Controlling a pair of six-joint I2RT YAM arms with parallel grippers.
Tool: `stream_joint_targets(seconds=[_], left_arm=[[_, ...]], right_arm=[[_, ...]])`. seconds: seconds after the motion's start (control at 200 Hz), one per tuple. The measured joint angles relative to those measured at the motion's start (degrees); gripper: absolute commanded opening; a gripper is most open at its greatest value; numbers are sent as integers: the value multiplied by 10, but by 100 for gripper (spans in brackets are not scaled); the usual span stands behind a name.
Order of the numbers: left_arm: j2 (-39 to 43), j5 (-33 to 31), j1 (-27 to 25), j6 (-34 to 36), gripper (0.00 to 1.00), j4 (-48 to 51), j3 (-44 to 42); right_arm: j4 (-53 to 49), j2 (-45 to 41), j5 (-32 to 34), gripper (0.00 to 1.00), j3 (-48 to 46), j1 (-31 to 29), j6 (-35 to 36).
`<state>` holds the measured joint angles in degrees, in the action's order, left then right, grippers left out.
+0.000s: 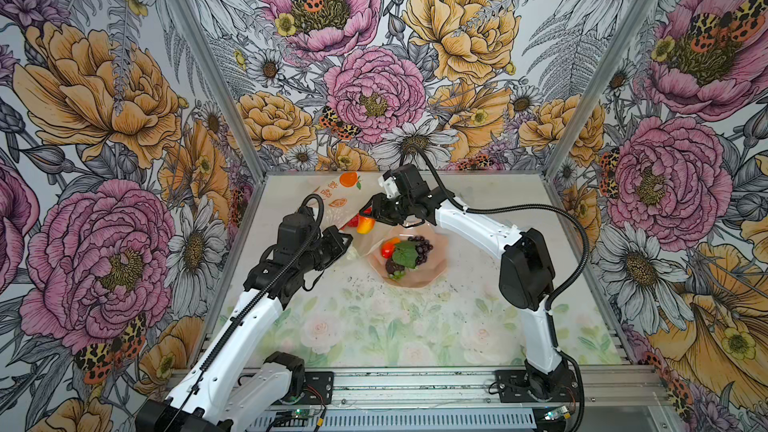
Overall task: Place the fruits into the plastic bag
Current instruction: 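Lift the mango with the right gripper and carry it into the bag mouth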
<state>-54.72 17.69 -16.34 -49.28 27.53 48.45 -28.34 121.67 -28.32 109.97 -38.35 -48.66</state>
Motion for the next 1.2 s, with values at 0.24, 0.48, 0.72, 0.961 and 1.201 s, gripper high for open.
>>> stream_joint_targets(seconds=[0.24, 0.48, 0.72, 0.961, 1.201], left_arm=[[17, 5, 30, -8, 0, 0, 0], [1, 28, 54, -12, 0, 5, 21], [-10, 38, 53, -10, 0, 5, 35], [0, 38, 40, -11, 0, 5, 33], [12, 37, 23, -11, 0, 3, 13]], right_arm=[[4, 23, -15, 42, 28, -3, -5], [3, 59, -18, 42, 39, -5, -13], [15, 60, -18, 42, 40, -2, -15], [29, 73, -34, 42, 64, 10, -25], [40, 146, -50, 48, 151, 17, -52]])
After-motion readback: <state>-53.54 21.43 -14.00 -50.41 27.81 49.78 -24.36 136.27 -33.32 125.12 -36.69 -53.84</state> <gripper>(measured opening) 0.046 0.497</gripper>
